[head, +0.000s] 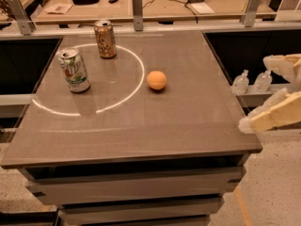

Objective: Move orange near 7up can

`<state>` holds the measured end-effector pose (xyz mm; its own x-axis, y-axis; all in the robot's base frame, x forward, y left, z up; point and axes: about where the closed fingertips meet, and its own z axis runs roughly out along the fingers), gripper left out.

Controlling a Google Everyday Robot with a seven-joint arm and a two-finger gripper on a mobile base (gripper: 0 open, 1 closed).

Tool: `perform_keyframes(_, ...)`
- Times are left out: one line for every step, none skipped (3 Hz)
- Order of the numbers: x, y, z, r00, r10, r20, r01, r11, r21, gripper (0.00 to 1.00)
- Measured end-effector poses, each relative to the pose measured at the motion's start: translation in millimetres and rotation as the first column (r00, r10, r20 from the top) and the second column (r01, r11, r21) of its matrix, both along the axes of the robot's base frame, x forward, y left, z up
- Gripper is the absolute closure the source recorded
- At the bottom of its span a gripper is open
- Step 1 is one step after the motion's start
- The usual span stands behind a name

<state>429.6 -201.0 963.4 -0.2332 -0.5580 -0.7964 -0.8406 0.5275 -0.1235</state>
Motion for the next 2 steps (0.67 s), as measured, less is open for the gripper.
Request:
perform_keyframes(0.3,0.4,-23.9,0.9985,-0.041,-0.035,0.045,0.991,0.130,0.00)
perform_keyframes(4.7,0.7,-47.4,0.9973,-0.060,-0.043,0.067,0.979,0.193,0.00)
